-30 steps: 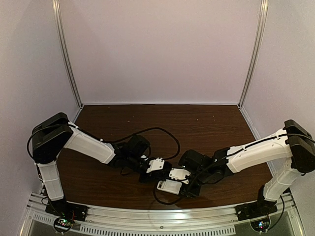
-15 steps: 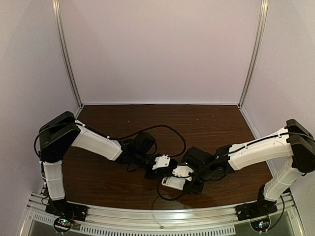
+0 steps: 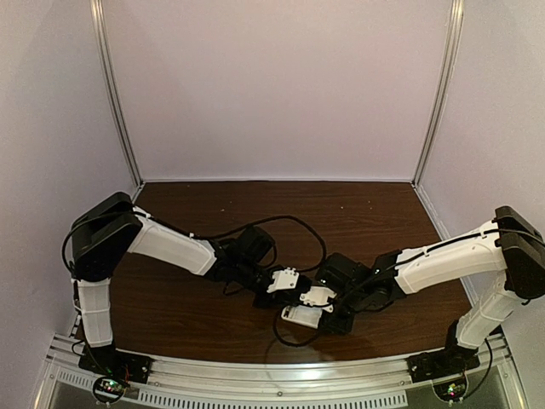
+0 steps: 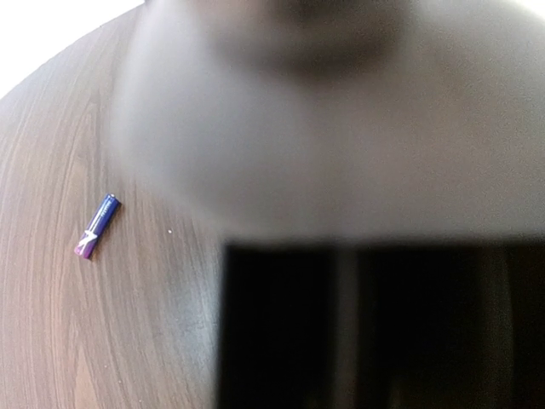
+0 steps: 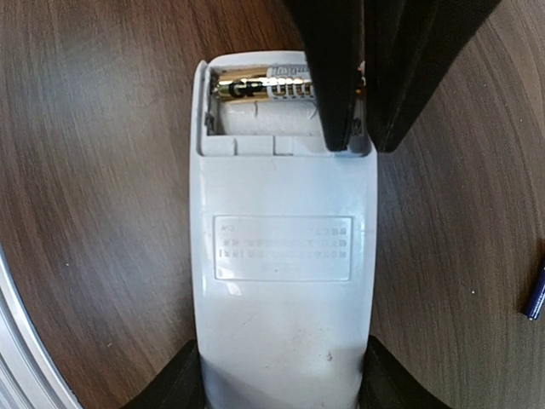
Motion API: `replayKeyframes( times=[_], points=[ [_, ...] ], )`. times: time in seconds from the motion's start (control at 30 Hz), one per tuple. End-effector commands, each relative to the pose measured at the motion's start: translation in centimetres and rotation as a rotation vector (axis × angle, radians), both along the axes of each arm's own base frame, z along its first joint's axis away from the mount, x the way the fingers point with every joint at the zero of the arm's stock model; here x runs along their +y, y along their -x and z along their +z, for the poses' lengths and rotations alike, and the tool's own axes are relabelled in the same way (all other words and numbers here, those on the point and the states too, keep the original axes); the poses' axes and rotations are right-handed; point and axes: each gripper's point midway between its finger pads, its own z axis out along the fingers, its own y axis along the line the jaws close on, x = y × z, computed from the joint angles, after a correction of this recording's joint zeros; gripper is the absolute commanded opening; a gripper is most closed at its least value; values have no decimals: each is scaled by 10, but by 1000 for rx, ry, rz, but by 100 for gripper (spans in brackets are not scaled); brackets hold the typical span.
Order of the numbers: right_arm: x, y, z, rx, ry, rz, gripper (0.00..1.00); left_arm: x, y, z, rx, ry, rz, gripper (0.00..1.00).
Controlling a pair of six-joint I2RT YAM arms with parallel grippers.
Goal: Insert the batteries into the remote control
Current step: Adjust the remote control without the battery cover at the center of the board.
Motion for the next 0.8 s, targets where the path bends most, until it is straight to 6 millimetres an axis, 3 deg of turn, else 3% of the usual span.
replayKeyframes(
  times=[0.0, 0.17, 0.37, 0.6, 0.77],
  points=[
    [14, -47, 38, -195, -101, -92, 0, 81, 43, -79, 205, -409, 42, 12],
    [24, -32, 30, -143, -106, -36, 0, 55, 20, -35, 147, -264, 47, 19],
    [30, -17, 22, -100, -80, 28, 0, 29, 5, 4, 108, -158, 44, 24],
    [33, -8, 18, -88, -65, 64, 2, 32, -21, 54, 61, -24, 126, 31],
    [36, -2, 15, -73, -54, 87, 7, 38, -28, 73, 34, 42, 174, 33]
  ],
)
